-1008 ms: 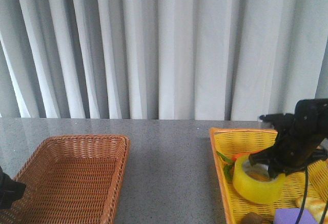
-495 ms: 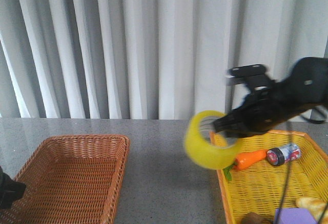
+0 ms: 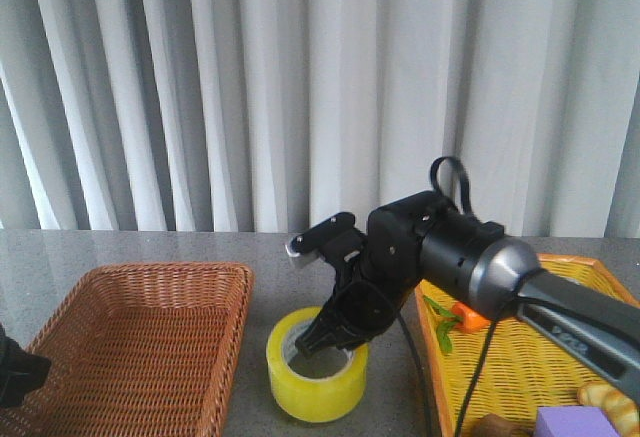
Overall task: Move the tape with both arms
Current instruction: 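Lift the tape roll and set it on the table between the baskets, then open the right gripper and withdraw it upward away from the tape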
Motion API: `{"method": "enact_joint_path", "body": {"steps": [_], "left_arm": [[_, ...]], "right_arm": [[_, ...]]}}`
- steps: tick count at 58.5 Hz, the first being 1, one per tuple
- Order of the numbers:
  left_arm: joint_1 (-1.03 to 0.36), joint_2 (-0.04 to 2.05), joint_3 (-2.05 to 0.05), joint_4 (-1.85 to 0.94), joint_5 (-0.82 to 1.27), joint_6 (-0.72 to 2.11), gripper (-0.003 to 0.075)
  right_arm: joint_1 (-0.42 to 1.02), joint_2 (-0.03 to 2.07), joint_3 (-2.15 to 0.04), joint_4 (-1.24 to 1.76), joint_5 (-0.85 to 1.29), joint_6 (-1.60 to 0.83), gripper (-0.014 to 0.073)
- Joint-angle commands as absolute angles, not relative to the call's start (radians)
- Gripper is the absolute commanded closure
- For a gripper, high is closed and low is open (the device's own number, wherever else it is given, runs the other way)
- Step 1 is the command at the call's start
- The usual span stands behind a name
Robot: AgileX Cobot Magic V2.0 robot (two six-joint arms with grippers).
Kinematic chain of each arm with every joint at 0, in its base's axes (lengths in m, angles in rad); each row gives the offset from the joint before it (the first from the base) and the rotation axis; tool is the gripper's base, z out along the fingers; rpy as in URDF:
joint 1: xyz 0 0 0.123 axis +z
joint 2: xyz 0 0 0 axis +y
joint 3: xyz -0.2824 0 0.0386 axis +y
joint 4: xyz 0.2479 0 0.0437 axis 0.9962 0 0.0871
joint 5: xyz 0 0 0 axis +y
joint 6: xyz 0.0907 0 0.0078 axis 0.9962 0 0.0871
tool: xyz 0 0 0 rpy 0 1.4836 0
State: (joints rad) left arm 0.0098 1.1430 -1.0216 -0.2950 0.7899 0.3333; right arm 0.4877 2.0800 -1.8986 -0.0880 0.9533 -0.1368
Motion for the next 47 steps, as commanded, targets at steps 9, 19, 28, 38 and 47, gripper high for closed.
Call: {"method": "enact_joint_path", "body": {"steps": [9, 19, 28, 38, 47], "left_arm": [[0.007, 1.125, -1.055, -0.32, 0.742, 0.333, 0.0227], [0.007, 1.125, -1.055, -0.32, 0.742, 0.333, 0.0227], [0.007, 1.125, -1.055, -0.32, 0.742, 0.333, 0.0227], [0.007, 1.125, -1.055, -0.32, 0.742, 0.333, 0.0227], [0.007, 1.125, -1.055, -0.32, 0.742, 0.333, 0.0227]], "right_arm": [[0.485, 2.069, -1.954, -0.131, 0.926, -0.117, 0.0391], [0.485, 2.066, -1.956, -0.127, 0.921, -0.117, 0.031], [0.485, 2.045, -1.996, -0.118, 0.949, -0.108, 0.02], [0.483, 1.93, -2.004, -0.038, 1.01, -0.097, 0.0172], [0.483, 1.805, -1.984, -0.018, 1.064, -0.096, 0.0172]]}}
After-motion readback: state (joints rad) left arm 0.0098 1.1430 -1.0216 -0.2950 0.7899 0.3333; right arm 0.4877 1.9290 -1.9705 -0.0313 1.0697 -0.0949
